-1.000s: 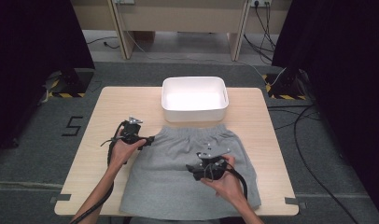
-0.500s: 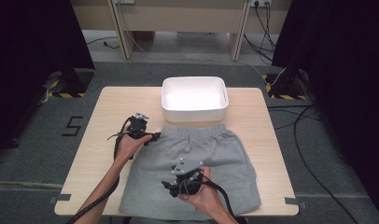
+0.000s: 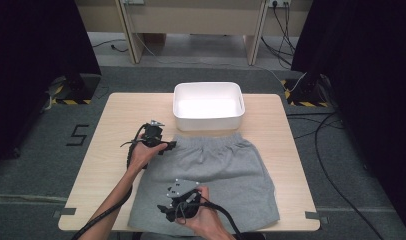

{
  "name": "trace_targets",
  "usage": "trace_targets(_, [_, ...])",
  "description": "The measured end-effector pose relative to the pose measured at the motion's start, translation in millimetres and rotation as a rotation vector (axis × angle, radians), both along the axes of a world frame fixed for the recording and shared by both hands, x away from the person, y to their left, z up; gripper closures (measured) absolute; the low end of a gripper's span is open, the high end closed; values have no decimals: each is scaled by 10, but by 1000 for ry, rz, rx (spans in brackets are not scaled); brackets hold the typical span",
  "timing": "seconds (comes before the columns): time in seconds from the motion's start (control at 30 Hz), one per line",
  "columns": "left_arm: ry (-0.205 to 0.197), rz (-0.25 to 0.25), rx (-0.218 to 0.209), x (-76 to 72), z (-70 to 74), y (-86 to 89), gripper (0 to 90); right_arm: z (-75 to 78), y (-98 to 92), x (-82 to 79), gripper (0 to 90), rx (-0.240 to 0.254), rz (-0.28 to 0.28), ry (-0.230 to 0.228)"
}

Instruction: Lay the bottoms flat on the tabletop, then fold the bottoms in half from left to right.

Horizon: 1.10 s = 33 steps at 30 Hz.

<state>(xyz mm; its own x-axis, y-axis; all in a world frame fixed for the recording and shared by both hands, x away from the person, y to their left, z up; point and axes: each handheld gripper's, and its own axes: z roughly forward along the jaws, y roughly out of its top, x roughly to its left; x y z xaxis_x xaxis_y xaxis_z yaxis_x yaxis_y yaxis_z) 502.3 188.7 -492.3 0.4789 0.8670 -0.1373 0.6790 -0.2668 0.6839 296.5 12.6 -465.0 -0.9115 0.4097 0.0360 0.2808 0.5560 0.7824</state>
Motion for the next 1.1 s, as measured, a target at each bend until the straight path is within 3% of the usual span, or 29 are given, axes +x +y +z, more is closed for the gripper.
trace_targets(0.67, [1,5,-22,85,-37,-95,257,-121,114,-93,389,-20,22,8])
trace_targets(0.87, [5,-7,-6,123,-31,-159,262,-147,137,-75,388,-15,19,6])
trace_targets(1.1, [24,-22,14,188,-80,-214,301,-227,315,-109,389,-22,53,17])
